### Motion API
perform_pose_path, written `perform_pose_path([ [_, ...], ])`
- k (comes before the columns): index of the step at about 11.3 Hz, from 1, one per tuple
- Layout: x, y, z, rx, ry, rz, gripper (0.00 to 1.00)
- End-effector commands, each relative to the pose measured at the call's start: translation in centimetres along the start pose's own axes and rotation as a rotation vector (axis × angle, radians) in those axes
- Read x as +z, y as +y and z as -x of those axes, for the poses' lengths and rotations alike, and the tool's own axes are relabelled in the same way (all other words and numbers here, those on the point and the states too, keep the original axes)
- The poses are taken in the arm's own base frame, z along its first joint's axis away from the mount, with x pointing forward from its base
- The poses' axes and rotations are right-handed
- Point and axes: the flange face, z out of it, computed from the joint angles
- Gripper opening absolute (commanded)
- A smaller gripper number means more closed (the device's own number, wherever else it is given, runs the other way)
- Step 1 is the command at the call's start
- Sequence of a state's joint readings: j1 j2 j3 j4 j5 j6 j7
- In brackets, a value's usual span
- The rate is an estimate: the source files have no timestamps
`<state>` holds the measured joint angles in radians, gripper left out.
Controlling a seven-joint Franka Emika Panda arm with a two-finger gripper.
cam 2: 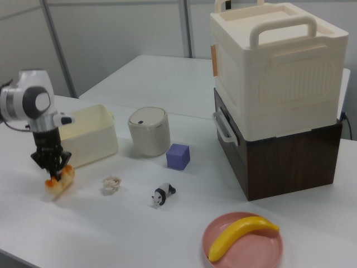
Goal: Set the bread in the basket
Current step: 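Lift the bread roll and carry it over the cream basket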
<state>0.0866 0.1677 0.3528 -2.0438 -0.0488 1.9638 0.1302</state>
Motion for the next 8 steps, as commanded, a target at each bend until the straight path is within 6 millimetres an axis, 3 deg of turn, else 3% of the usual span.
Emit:
perform_pose_path([
  [1, -9.8, 4.0, -0.1, 0.038, 0.016, -0.030, 0.00],
  [3, -16.7, 8.2, -0.3, 0.090, 0.095, -0.154, 0.00],
  [4, -19.0, 9.3, -0.5, 0.134, 0.145, -0.204, 0.00],
  [7, -20.9, 10.2, -4.5, 0.520, 0.359, -0.338, 0.00],
  [8, -19.3, 9.8, -6.4, 0.599, 0.370, -0.362, 0.00],
])
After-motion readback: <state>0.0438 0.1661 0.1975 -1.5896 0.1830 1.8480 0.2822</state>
